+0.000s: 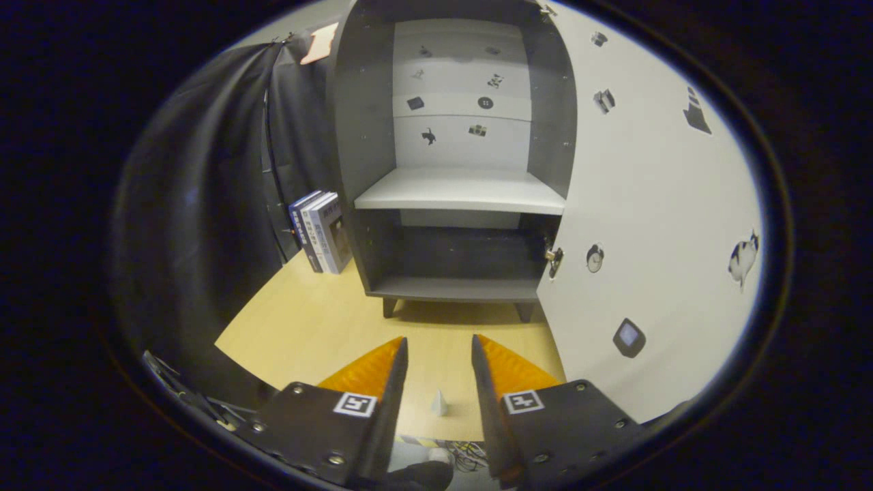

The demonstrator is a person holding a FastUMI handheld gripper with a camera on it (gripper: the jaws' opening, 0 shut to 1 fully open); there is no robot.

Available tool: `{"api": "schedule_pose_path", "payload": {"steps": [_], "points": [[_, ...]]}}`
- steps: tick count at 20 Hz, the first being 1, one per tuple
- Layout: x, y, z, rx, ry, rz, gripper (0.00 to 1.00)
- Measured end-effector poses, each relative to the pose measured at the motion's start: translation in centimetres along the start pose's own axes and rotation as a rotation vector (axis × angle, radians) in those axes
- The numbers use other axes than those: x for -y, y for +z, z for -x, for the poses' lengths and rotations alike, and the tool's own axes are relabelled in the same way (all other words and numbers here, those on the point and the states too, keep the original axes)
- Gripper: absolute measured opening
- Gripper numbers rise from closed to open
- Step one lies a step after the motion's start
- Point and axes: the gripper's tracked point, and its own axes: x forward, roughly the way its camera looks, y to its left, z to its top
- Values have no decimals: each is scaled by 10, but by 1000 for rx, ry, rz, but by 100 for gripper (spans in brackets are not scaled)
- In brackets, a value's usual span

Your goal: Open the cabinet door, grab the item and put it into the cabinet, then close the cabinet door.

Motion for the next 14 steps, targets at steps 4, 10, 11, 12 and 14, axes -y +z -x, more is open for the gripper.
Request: {"api": "schedule_pose_path", "payload": {"steps": [4, 10, 11, 12, 14], "points": [[-8, -27, -20, -72, 23, 17, 77], [-7, -79, -46, -196, 35, 11, 84], [-5, -89, -50, -218, 31, 15, 83], [-3, -99, -53, -242, 27, 19, 84], [0, -118, -59, -282, 26, 31, 84]]}}
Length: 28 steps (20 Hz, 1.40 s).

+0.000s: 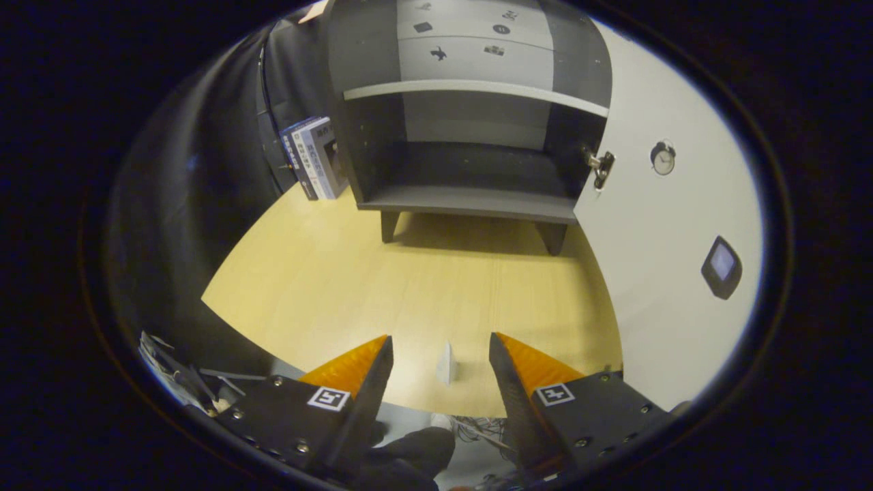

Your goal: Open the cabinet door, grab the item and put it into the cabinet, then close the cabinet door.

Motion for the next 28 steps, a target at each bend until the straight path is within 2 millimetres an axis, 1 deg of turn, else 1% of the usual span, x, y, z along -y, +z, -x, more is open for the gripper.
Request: {"api": "schedule_pose_path", "payload": {"steps": [3, 5, 9, 11, 12, 13, 14, 16, 18, 19, 21, 23, 24, 25, 28], "points": [[0, -20, -15, -42, 0, 25, 83], [0, -30, -28, -69, -9, 43, 84], [0, -46, -60, -123, -22, 68, 84], [2, -53, -73, -143, -33, 75, 83], [2, -55, -81, -152, -32, 75, 83], [1, -60, -87, -165, -33, 75, 79], [0, -64, -93, -181, -32, 74, 76], [-2, -70, -103, -202, -26, 75, 76], [-5, -73, -109, -214, -11, 83, 76], [-1, -76, -113, -222, -32, 93, 67], [-1, -79, -117, -234, -20, 91, 49], [0, -80, -119, -254, -23, 97, 49], [3, -87, -143, -248, -37, 82, 49], [3, -84, -121, -262, -33, 75, 33], [3, -83, -120, -251, -48, 84, 33]]}}
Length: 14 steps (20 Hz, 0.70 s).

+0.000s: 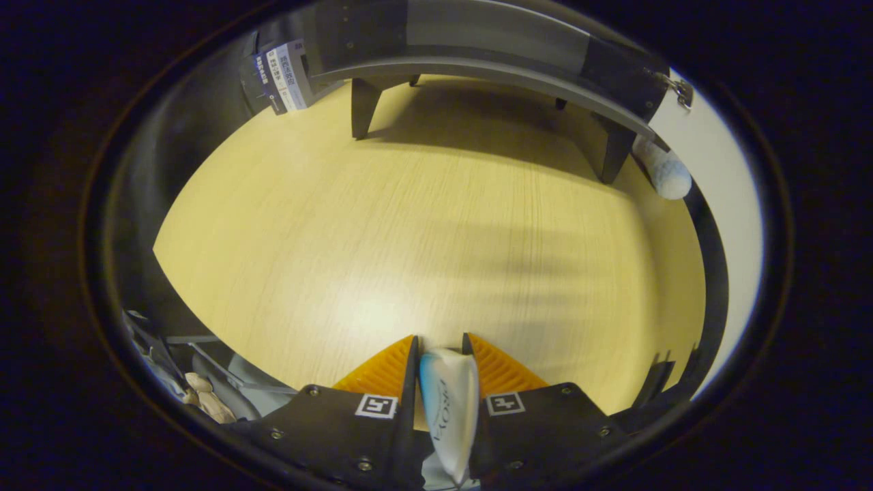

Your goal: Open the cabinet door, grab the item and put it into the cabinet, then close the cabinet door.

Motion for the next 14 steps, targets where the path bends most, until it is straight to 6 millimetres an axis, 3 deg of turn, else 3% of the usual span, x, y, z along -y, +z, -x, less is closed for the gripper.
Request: {"api": "schedule_pose_path", "payload": {"steps": [6, 14], "points": [[-3, 1, 11, 23, 5, 14, 33], [-4, 42, 40, 118, 24, -3, 33]]}}
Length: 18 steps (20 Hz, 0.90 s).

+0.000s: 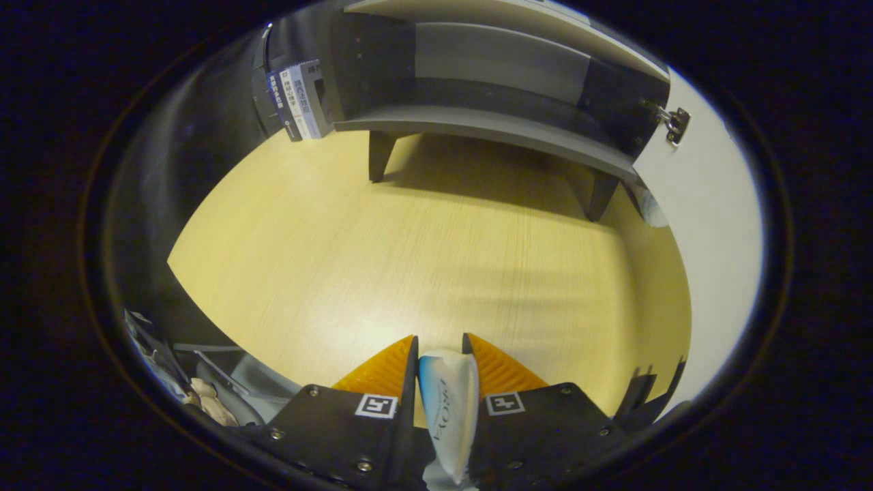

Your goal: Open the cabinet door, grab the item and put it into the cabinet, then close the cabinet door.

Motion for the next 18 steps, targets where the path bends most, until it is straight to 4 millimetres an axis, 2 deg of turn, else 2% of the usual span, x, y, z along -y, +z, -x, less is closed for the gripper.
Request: {"api": "schedule_pose_path", "payload": {"steps": [4, 5, 7, 10, 14, 18], "points": [[3, 1, 1, 3, -19, 5, 33], [5, -2, -9, 2, -33, -11, 18], [3, -6, -4, -14, -17, -45, 18], [8, 1, 8, 2, -26, -49, 18], [12, 42, 46, 68, -12, -87, 18], [20, 108, 104, 188, -3, -124, 18]]}}
